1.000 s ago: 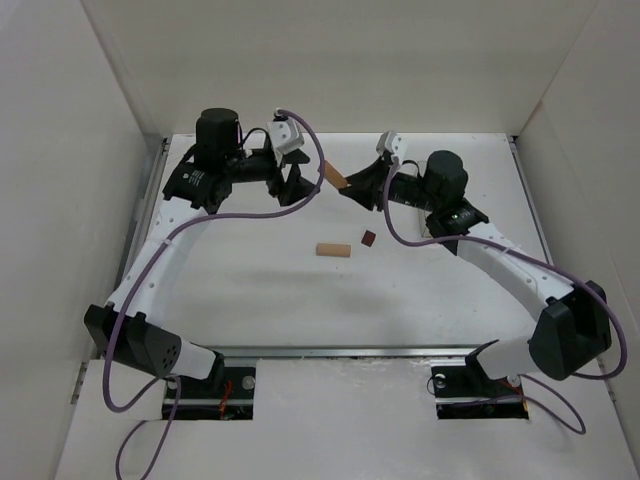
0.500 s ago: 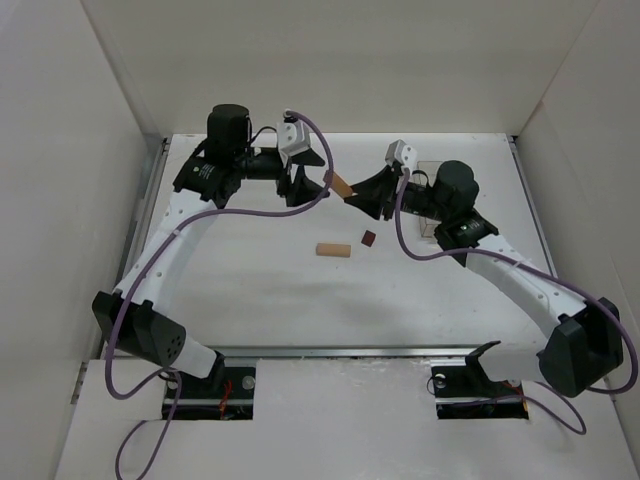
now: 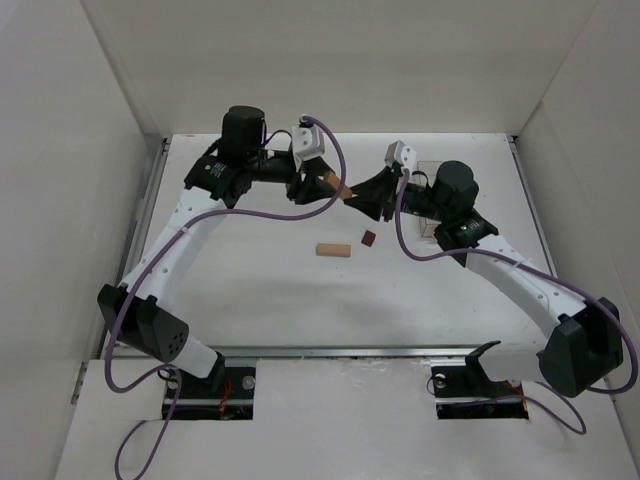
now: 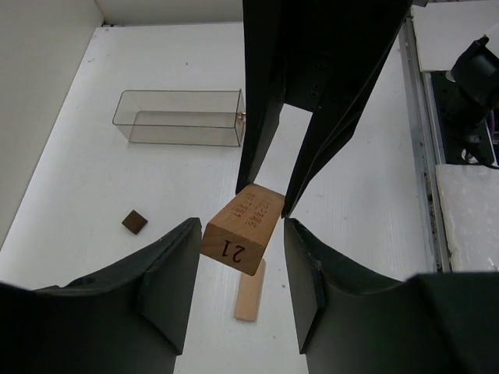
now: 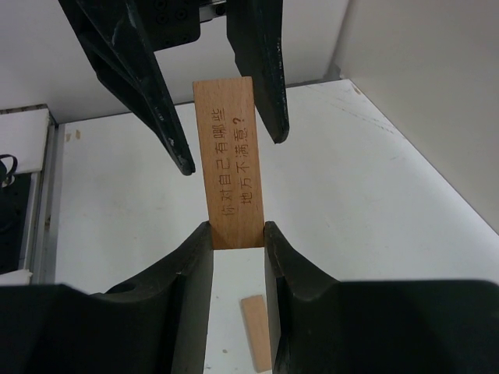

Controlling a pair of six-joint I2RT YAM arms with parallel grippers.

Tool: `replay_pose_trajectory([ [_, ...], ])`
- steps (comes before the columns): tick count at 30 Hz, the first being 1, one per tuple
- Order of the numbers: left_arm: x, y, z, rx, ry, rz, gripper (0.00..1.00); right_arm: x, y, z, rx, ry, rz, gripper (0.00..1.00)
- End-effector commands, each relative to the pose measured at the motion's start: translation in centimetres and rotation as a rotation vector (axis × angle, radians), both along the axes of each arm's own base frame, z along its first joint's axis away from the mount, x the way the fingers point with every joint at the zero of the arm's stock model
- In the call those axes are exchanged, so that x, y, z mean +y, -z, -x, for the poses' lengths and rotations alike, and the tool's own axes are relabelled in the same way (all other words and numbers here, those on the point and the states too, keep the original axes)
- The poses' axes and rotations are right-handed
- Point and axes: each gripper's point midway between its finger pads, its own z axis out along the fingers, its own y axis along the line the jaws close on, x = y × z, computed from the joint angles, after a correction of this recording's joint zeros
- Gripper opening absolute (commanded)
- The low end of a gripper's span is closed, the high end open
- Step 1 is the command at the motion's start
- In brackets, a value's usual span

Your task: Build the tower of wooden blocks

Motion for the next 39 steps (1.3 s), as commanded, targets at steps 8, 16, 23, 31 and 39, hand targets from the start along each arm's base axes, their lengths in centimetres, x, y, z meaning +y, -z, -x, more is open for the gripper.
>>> replay_pose_trajectory([
  [8,0.4,-2.3,1.4,-0.064,0.014,0.016,0.10,0.4,-0.8,0.0,-0.026,-0.024,-0.010,0.00],
  [16,0.2,-0.2,-1.9,-0.083,-0.191,-0.142,0.00,0.7,2.0,-1.9,0.113,0.026,0.053,0.93],
  [23,1.0,9.0,-4.5,-0.129,-0.335,-0.474,0.00,-4.6,4.1,-4.2,0.295,0.346,0.030,1.00],
  [31,1.0,16.4,-4.3,-0.042,-0.285,-0.632,0.00,-10.3,6.9,-1.6,0.413,0.584,0.067,1.00],
  [39,0.2,21.0,-2.0,-0.021,-0.124,-0.649,0.00,-13.8,9.3,0.3,0.422,0.700,0.089,1.00],
])
